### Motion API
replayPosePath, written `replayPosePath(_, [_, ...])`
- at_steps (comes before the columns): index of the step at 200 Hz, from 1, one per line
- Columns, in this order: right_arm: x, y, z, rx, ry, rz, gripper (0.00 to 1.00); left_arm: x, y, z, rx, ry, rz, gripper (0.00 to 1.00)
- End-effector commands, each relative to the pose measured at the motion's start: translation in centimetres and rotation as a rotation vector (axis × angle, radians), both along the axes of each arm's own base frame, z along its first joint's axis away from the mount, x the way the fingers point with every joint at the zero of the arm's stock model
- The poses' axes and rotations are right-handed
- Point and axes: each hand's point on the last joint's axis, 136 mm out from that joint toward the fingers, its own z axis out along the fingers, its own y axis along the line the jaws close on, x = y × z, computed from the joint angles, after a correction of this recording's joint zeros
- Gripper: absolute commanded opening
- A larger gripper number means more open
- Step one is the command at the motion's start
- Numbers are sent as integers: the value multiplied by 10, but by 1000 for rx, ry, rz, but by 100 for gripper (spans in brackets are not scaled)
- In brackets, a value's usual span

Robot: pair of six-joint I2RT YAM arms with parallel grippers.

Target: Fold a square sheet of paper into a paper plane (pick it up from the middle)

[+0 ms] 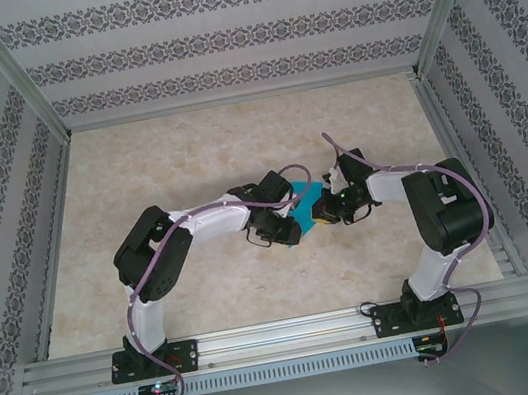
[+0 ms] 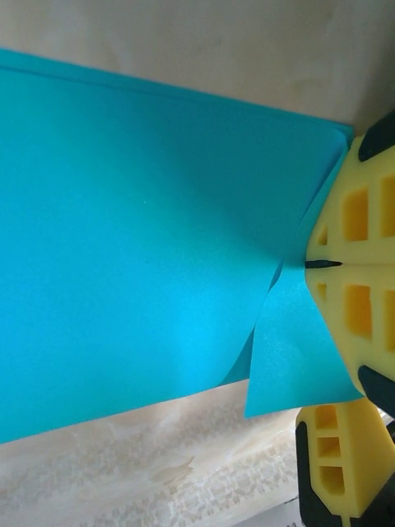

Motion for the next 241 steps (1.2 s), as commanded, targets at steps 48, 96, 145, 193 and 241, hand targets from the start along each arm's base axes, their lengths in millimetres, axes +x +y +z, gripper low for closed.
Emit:
replayPosePath(48, [-24, -27, -38, -151, 110, -30, 0, 9, -4, 23, -126, 20, 60, 31])
replayPosePath(96, [-24, -27, -38, -152, 111, -30, 0, 12, -1, 22, -102, 21, 66, 28])
replayPosePath(145, [-24, -27, -38, -152, 110, -27, 0, 10, 6, 7, -42, 38, 57, 25])
replayPosePath(193, [-24, -28, -38, -155, 111, -26, 0, 7, 11, -7, 4, 54, 40, 24])
replayPosePath(241, [-24, -28, -39, -160, 110, -24, 0, 4, 15, -17, 43, 62, 22, 21])
